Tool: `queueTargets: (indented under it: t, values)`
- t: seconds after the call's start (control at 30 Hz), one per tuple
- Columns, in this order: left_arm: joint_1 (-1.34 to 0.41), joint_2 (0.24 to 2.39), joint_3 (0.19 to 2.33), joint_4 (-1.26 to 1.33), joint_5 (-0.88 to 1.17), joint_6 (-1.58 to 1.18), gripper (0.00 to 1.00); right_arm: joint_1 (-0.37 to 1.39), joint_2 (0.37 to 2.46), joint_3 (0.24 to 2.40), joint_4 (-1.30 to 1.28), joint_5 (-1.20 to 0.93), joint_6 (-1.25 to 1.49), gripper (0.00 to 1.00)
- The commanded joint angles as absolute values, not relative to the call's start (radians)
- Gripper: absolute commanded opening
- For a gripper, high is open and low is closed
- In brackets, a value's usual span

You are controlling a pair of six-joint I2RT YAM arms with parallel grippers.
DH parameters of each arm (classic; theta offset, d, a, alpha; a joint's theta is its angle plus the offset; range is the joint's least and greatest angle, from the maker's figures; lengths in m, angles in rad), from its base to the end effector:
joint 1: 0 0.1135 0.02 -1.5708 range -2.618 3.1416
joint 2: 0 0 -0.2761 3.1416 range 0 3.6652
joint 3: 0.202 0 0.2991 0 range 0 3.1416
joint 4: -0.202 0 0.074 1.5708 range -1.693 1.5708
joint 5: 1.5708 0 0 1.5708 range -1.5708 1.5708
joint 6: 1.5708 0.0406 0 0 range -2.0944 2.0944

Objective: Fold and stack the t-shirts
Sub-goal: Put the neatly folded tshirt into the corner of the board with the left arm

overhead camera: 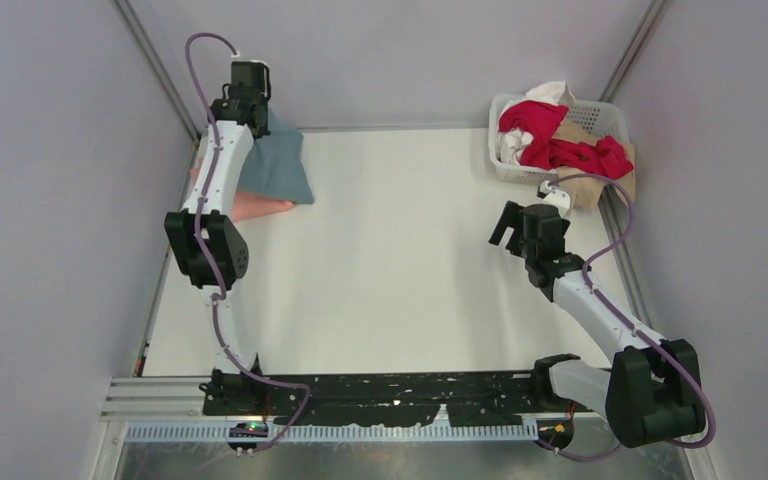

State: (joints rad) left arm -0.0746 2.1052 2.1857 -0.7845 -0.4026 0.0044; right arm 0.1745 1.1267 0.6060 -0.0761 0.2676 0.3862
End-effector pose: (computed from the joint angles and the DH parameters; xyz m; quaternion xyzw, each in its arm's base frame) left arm 0.5325 -0.0238 0.3624 -0.0488 0.8918 0.1669 0.4176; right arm 0.2766 0.0379 0.2055 0.1546 0.8643 0.0150 0.4783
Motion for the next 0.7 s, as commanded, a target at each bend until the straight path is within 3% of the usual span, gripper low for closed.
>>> queueTargets:
  t: [0.0,0.33,0.67]
  values:
    - [-0.078,1.967,2.215,-0.748,-0.350,-0.025,0.00,0.171,1.120,0.642,-0.040,0.291,0.376,0.95]
    - [-0.079,1.928,2.162,-0.746,-0.374,-0.041,0.00,0.172,1.121,0.638,-0.043,0.284,0.376,0.95]
    - [-0.005,2.041,2.140,-0.767,-0.388,-0.089,0.00,0.171,1.138,0.646,-0.049,0.288,0.376,0.95]
